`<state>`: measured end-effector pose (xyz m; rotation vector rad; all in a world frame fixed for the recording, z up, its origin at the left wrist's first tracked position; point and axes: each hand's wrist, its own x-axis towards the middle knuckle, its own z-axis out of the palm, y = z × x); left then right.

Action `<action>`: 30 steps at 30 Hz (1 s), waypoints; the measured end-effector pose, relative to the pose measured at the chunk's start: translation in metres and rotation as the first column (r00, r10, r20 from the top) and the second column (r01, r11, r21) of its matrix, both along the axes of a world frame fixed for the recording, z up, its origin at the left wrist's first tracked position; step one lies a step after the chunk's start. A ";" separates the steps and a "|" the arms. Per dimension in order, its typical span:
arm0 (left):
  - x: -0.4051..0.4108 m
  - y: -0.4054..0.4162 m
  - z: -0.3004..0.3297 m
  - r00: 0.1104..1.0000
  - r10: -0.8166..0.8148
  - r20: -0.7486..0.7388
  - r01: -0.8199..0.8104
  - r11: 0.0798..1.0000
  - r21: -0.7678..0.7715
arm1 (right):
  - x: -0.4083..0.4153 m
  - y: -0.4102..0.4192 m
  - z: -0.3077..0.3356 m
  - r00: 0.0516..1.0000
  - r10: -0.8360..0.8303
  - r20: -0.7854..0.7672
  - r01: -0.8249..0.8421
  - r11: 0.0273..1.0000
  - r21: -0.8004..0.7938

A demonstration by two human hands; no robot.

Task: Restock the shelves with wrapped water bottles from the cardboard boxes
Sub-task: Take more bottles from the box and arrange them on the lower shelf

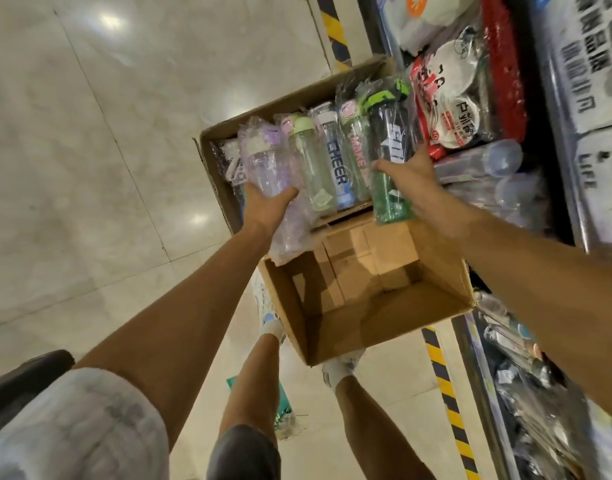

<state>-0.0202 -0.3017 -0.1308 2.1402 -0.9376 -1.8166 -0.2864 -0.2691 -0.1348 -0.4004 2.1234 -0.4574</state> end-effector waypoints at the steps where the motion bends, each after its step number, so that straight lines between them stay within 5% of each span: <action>1: 0.001 0.005 0.019 1.000 0.004 -0.022 -0.004 1.000 -0.009 | 0.005 0.009 0.020 0.999 -0.025 0.039 0.027 0.999 -0.031; 10: -0.008 0.063 0.254 0.976 -0.101 -0.194 0.067 0.982 -0.174 | 0.021 0.112 0.274 0.931 -0.191 0.313 0.294 0.897 -0.329; 20: -0.060 0.159 0.529 0.893 -0.356 -0.275 0.229 0.886 -0.404 | 0.004 0.253 0.557 0.924 -0.267 0.274 0.381 0.708 -0.595; 25: -0.088 0.199 0.604 0.785 -0.547 -0.289 0.351 0.778 -0.521 | 0.012 0.330 0.637 0.918 -0.358 0.168 0.369 0.622 -0.690; 30: -0.106 0.256 0.647 0.581 -0.752 -0.312 0.460 0.620 -0.636 | 0.048 0.423 0.697 0.849 -0.520 0.094 0.394 0.504 -0.769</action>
